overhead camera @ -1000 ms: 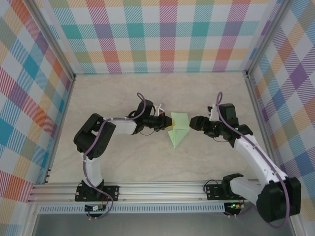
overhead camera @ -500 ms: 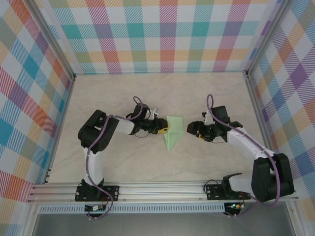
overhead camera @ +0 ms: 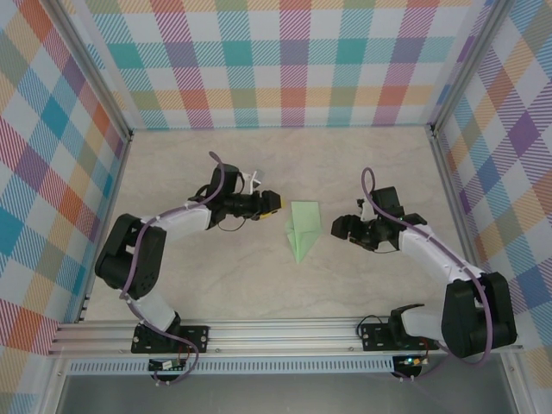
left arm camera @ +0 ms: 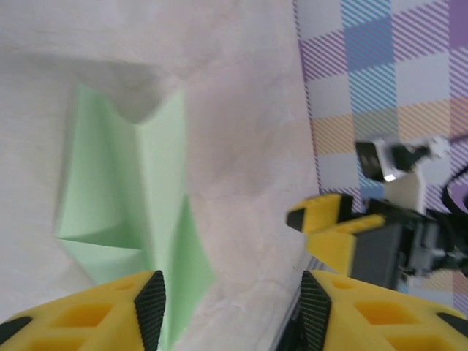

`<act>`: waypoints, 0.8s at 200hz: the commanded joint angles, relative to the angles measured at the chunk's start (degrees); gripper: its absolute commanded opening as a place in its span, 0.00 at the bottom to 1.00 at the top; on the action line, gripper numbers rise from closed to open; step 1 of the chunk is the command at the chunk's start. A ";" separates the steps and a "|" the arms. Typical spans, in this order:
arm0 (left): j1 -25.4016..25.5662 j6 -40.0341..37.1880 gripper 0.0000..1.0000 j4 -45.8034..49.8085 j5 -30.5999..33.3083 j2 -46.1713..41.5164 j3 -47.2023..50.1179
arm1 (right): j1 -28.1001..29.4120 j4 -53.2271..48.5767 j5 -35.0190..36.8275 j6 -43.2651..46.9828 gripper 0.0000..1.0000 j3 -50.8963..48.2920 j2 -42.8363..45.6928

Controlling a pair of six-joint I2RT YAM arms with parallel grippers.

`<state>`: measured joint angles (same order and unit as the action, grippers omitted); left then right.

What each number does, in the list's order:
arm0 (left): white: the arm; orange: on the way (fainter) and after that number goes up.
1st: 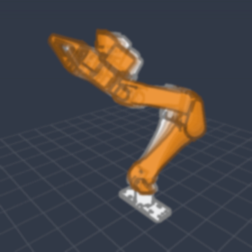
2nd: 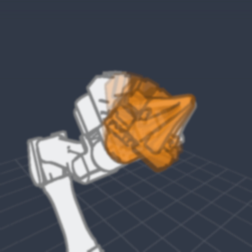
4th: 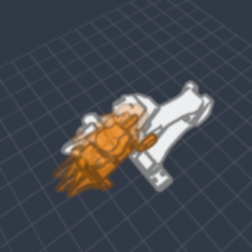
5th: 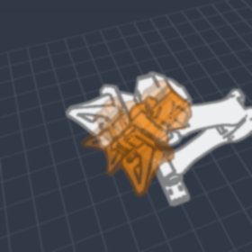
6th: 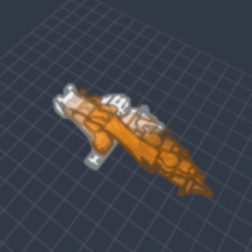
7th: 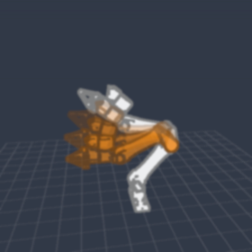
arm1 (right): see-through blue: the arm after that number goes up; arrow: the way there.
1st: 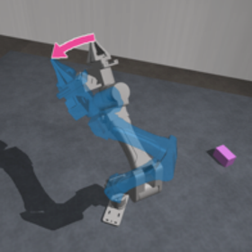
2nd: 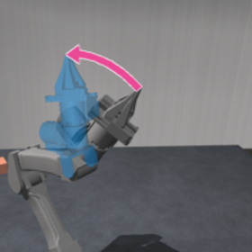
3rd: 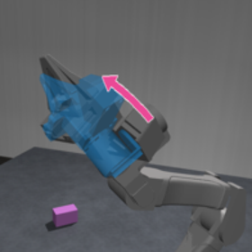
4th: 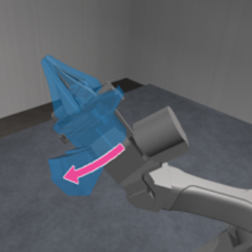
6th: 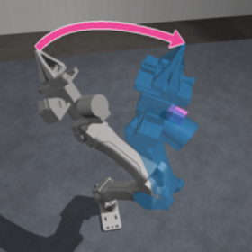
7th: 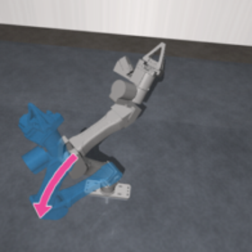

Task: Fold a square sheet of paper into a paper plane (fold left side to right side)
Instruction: Fold the wing for the fifth time at the center of the table.

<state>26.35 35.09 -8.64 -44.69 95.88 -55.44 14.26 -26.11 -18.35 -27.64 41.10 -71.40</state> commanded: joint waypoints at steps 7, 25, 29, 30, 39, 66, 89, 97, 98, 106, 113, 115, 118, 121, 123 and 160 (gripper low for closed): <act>7.94 -0.51 0.50 4.64 1.68 -1.37 -0.49 | -0.11 -4.14 7.15 -1.25 0.70 1.88 2.55; 11.62 2.02 0.48 2.58 2.16 0.31 -1.79 | -0.11 -5.66 11.22 -2.32 0.67 1.96 4.74; 12.28 2.42 0.47 2.29 2.20 0.82 -2.26 | -0.08 -5.96 11.88 -2.46 0.66 1.88 5.28; 12.43 2.47 0.47 2.26 2.22 1.03 -2.37 | -0.09 -6.05 11.99 -2.48 0.66 1.88 5.38; 13.82 2.77 0.46 2.36 2.15 2.78 -3.71 | -0.13 -6.70 13.22 -2.59 0.64 1.96 6.38; 16.97 2.82 0.44 2.96 1.72 8.65 -7.17 | -0.11 -8.16 15.00 -2.35 0.62 2.01 7.67; 17.24 2.23 0.40 4.35 3.52 11.63 -7.97 | -0.11 -8.61 15.10 -2.34 0.60 1.82 7.57; 17.05 1.54 0.39 5.57 4.72 11.84 -8.02 | -0.12 -8.61 15.10 -2.38 0.59 1.63 7.58; 17.02 1.46 0.39 5.70 4.88 11.82 -8.02 | -0.12 -8.61 15.10 -2.40 0.59 1.62 7.58; 16.81 0.63 0.39 6.77 5.72 11.95 -8.02 | -0.11 -8.63 15.11 -2.41 0.59 1.53 7.59; 16.55 0.28 0.38 7.35 6.16 12.05 -7.85 | -0.11 -8.61 15.06 -2.35 0.59 1.44 7.59; 16.48 0.25 0.38 7.53 6.27 12.03 -7.73 | -0.11 -8.61 15.02 -2.29 0.59 1.44 7.54; 16.35 0.18 0.38 7.59 6.46 11.99 -7.56 | -0.19 -8.61 15.01 -2.25 0.59 1.45 7.50; 16.18 0.16 0.38 7.59 6.62 11.95 -7.40 | -0.12 -8.61 15.02 -2.29 0.59 1.45 7.50; 16.08 0.15 0.37 7.59 6.74 11.92 -7.29 | -0.12 -8.61 15.01 -2.31 0.59 1.44 7.46; 13.75 0.42 0.36 6.39 7.33 10.83 -4.41 | -0.13 -8.19 14.38 -1.98 0.59 1.54 6.59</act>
<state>41.98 36.53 -2.92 -38.61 108.07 -61.89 14.24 -33.56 -3.86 -29.54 41.47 -64.23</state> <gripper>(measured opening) 0.363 0.589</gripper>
